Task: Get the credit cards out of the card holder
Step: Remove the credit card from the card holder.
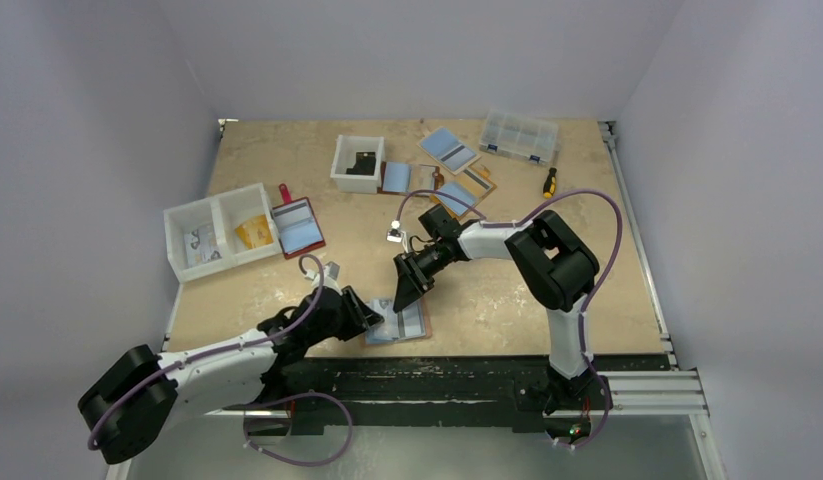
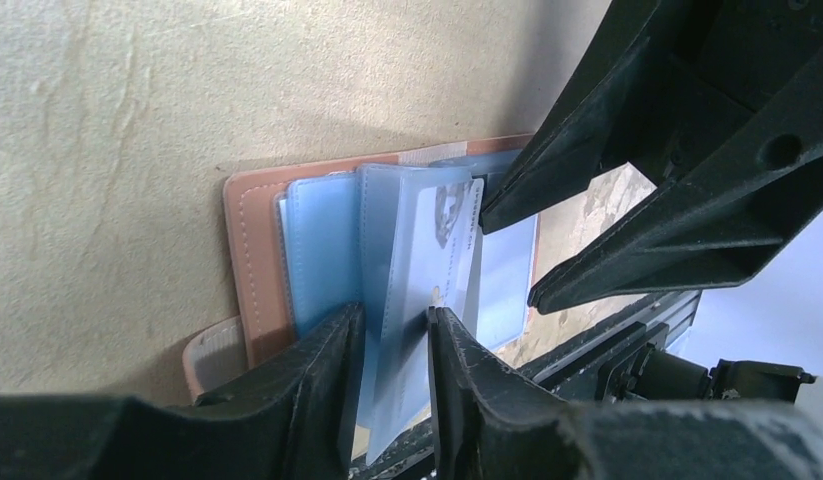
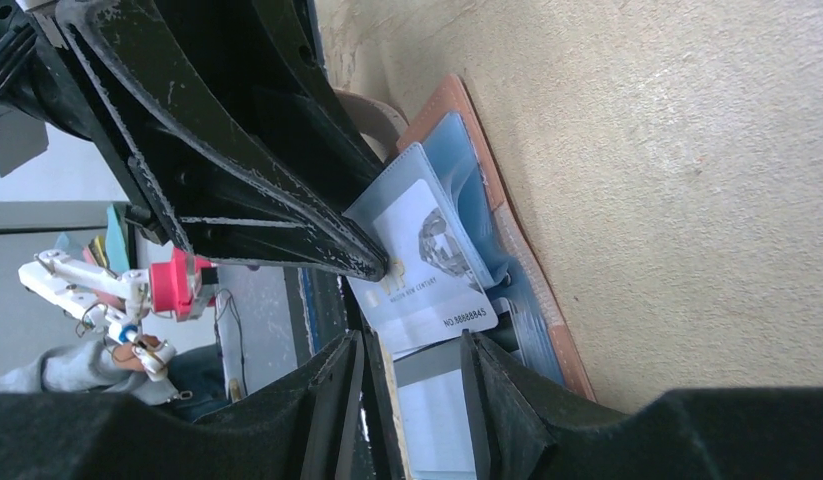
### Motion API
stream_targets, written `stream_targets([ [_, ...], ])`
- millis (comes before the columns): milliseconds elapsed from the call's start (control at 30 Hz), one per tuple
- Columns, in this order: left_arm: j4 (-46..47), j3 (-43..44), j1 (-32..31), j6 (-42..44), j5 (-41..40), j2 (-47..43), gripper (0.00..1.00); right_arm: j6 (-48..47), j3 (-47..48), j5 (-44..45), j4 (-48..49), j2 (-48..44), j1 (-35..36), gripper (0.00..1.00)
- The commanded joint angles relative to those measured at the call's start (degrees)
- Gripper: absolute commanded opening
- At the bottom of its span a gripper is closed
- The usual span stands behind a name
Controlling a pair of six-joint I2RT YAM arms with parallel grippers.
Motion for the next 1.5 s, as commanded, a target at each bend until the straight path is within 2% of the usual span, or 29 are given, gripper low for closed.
stream_targets([
  [0,0.70,2.07,0.06,0.33,-0.49,3.92,0.33,-1.77,1.15,1.91,-1.67,0.50,0.08,0.49],
  [33,1.09,2.26,0.07,0.64,-0.23,4.48,0.26,-1.81,1.15,1.86,-1.66,0.43,0.06,0.49],
  [100,2.29,2.42,0.14,1.71,0.46,5.08,0.01,-2.45,1.35,1.82,-2.18,0.41,0.05,0.49],
  [133,2.95,2.41,0.16,2.31,0.76,4.94,0.00,-3.24,1.59,1.90,-2.77,0.26,-0.02,0.49],
  [467,12.96,-5.01,0.78,2.24,1.60,-5.44,0.00,-14.22,3.55,-2.36,-11.01,-2.94,-3.88,0.50],
  [633,16.55,-6.55,0.87,3.61,1.83,-8.41,0.00,-18.93,4.26,-5.98,-14.25,-3.29,-4.49,0.54],
  [933,27.50,-5.39,0.87,7.20,5.24,-4.07,0.00,-18.43,4.60,-10.21,-14.39,-3.18,-4.49,0.55],
  [1467,34.01,-4.85,0.87,6.52,5.92,0.19,0.00,-16.80,3.88,-13.96,-12.85,-4.06,-7.06,0.56],
])
